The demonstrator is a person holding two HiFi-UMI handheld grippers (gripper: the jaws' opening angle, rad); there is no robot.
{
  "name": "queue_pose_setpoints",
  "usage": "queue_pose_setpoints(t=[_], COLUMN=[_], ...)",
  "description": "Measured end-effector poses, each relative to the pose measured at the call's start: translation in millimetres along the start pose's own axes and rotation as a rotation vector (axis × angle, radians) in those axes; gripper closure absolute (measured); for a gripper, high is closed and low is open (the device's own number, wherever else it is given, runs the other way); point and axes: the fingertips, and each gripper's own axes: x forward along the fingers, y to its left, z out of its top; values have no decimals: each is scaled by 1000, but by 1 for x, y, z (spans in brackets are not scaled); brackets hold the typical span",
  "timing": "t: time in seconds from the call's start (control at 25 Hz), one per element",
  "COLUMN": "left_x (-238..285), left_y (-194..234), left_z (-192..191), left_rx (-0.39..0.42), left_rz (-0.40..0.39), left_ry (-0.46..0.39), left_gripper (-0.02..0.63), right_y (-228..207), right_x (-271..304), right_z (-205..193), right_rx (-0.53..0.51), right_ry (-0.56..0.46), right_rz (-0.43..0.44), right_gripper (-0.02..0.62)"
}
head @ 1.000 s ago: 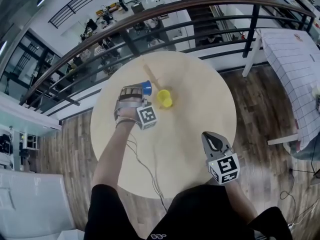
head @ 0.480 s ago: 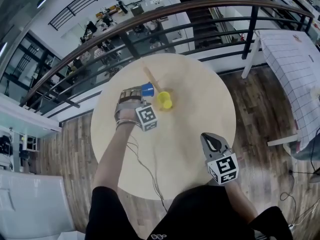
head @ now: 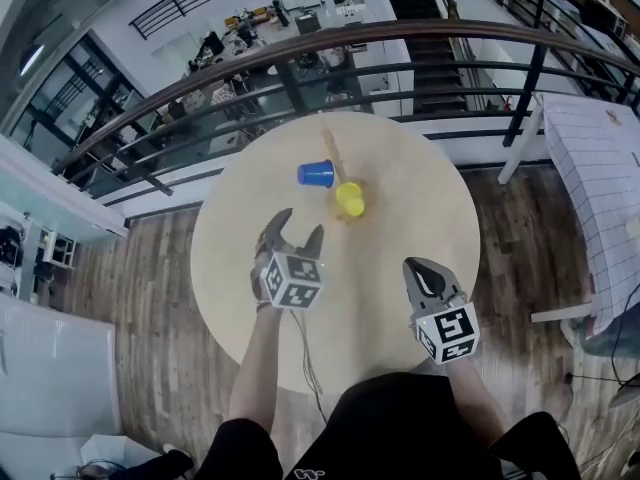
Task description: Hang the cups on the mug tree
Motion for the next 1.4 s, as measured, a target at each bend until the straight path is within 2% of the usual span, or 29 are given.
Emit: queue_pose_setpoints(t=[0.08,0.16,0.24,0.28,0.32,0.48,0.56,0.68,0.8,1.08,1.4], left_x=[-25,-49,-75,-87,-97,-122,-123,-125,-130,-128,-133], left_y=[-14,-30,-43,-48,-52,-65,-78,-89,-88,-96,-96], left_z=[-7,-17,-19,-19,-20,-29,-33,-34,-21,-14,2], left_rx=[-149,-258,-319,-352,-389,-585,-651,-682,-687,-704,-678], left_rz=[-18,-15,34,62,88,185,203,248,269,259,257], left_ry=[-32,-49,-87,-105,-117,-126,-112,-108,-144,-145,-178], left_gripper=[333,359,438,511,551,592,594,594,594,594,594], right_y=[1,4,6,7,8,9,4,5,10,-1,2], right_x=[3,3,1,0,-1,-7,-12,-21,-24,-36,-40], right_z=[15,27,36,40,44,52,49,40,42,36,38], right_rx=[-7,-14,-23,-23,-18,8,15,14,-1,-3,0], right_ry=[-34,-57,-73,-82,-91,-118,-116,-100,-105,-104,-96], right_rz=[22,44,61,66,70,53,22,17,48,50,47], right_gripper=[581,581,581,581,581,581,581,583,586,586,586])
